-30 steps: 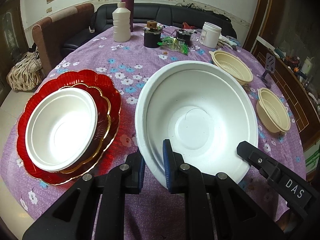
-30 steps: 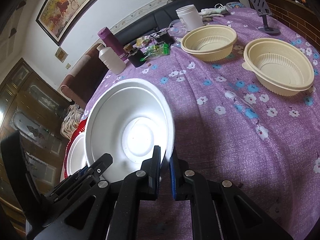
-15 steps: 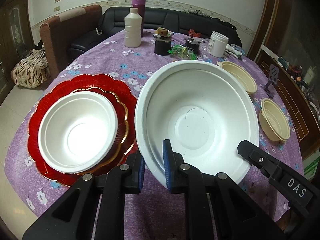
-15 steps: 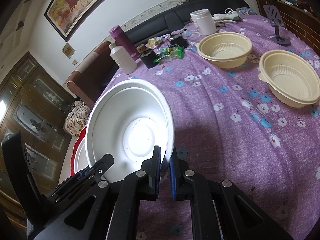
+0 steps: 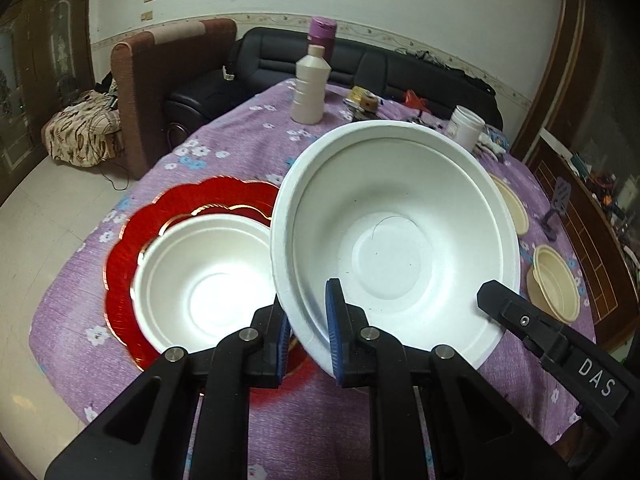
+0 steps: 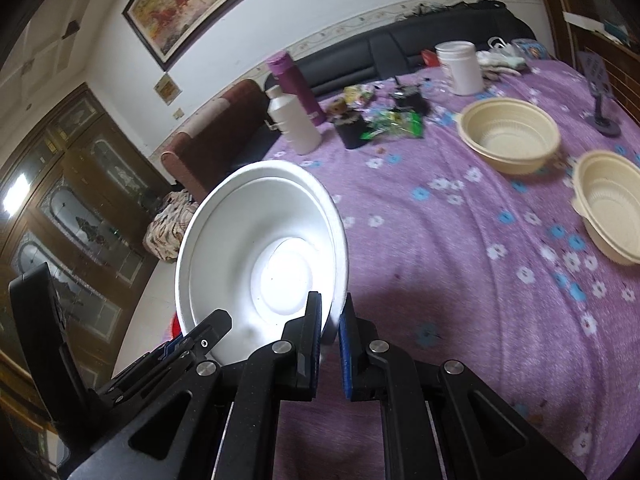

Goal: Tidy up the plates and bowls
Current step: 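Lower the white foam bowl into the bowl on the red stack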

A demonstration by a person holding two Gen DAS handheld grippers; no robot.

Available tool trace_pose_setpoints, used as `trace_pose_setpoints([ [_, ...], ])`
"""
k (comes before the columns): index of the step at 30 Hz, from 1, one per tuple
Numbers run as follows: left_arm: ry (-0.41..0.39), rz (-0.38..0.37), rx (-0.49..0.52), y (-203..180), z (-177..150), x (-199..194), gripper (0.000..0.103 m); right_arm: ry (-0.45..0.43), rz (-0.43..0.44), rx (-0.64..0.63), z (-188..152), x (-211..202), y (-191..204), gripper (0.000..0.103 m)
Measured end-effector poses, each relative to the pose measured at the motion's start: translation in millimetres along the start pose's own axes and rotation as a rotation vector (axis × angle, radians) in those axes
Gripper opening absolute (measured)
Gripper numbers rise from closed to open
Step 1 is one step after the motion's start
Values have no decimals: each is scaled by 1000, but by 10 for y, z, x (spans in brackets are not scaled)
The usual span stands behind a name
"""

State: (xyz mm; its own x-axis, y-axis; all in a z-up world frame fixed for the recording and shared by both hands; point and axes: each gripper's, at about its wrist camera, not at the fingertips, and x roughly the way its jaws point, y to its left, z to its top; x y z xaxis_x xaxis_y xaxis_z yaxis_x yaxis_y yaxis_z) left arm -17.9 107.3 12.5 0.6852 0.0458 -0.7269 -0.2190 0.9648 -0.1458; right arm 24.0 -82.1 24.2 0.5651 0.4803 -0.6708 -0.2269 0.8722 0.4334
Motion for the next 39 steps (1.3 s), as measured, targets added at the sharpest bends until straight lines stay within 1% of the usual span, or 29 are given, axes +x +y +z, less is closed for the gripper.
trace_pose_setpoints([
  [7, -52, 41, -54, 288, 132, -126, 14, 2, 60, -49, 130, 101, 324, 7],
  [12, -62, 82, -89, 510, 178, -124, 14, 21, 94, -87, 160, 231, 560, 7],
  [18, -50, 113, -121, 711, 172, -96, 14, 70, 129, -110, 131, 414, 723, 7],
  [24, -24, 141, -131, 816, 113, -48, 15, 122, 148, -120, 58, 573, 823, 7],
  [30, 17, 153, -143, 889, 31, 23, 15, 162, 147, -126, 12, 695, 839, 7],
  [39, 55, 159, -151, 948, -41, 95, 15, 204, 136, -129, -56, 840, 833, 7],
])
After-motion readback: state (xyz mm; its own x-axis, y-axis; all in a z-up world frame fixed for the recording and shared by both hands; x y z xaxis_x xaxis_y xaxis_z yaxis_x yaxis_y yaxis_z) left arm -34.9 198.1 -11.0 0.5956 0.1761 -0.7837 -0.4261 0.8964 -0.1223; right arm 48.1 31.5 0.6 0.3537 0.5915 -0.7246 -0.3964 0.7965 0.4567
